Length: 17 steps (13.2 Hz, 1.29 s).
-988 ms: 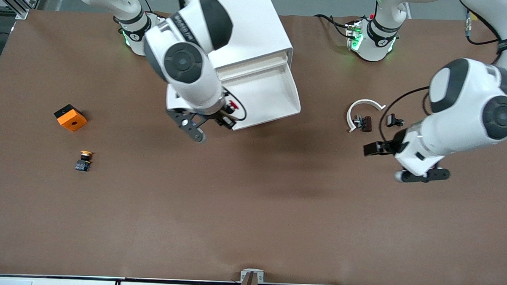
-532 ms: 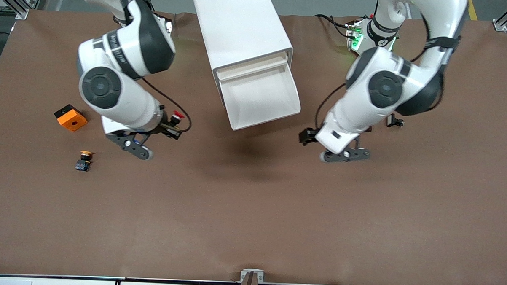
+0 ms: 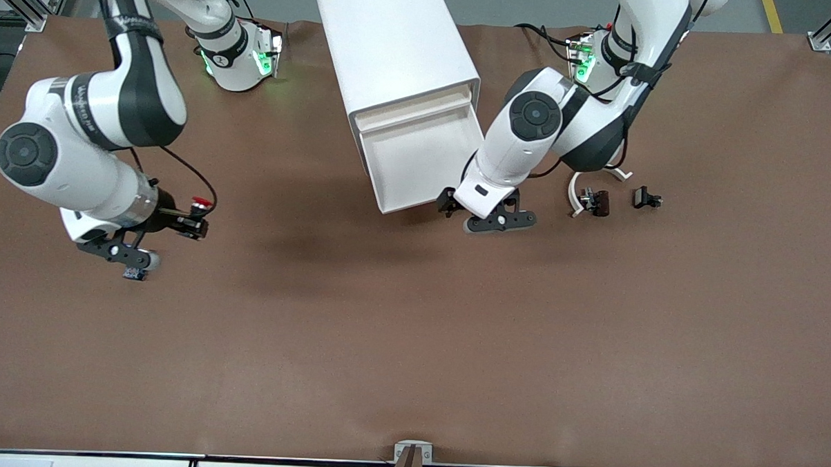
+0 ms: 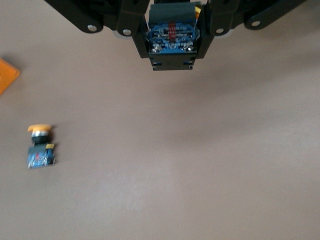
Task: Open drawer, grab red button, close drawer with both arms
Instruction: 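Shut the drawer using the left gripper while the right gripper holds the button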
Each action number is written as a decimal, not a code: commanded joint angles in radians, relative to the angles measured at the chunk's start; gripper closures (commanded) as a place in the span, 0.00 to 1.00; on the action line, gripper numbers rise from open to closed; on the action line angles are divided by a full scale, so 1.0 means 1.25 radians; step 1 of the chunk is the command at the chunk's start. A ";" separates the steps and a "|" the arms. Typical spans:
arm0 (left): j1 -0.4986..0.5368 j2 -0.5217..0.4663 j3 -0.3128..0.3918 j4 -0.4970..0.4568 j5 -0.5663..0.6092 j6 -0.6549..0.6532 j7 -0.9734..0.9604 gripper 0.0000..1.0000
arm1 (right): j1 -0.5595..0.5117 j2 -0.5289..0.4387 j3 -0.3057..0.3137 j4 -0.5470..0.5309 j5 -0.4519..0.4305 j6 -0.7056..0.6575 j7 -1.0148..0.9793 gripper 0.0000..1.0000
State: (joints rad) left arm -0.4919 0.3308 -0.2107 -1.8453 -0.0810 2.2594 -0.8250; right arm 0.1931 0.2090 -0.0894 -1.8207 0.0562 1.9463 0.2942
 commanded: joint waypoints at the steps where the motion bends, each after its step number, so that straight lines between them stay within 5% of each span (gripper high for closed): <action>1: -0.030 0.014 0.008 -0.017 0.066 0.032 -0.073 0.00 | -0.072 -0.025 0.016 -0.099 -0.011 0.107 -0.120 1.00; 4: -0.063 0.062 0.007 -0.014 0.149 0.042 -0.161 0.00 | -0.102 -0.005 0.015 -0.126 -0.026 0.165 -0.151 1.00; 8: -0.094 0.094 0.007 -0.014 0.152 0.043 -0.162 0.00 | -0.124 0.043 0.015 -0.191 -0.073 0.298 -0.152 1.00; 17: -0.170 0.095 -0.001 -0.011 0.141 0.038 -0.248 0.00 | -0.127 0.184 0.015 -0.192 -0.079 0.447 -0.152 1.00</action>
State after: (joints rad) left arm -0.6645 0.4502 -0.2074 -1.8623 0.0974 2.3115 -1.0905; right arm 0.0570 0.4273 -0.0861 -2.0645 -0.0224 2.4892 0.1086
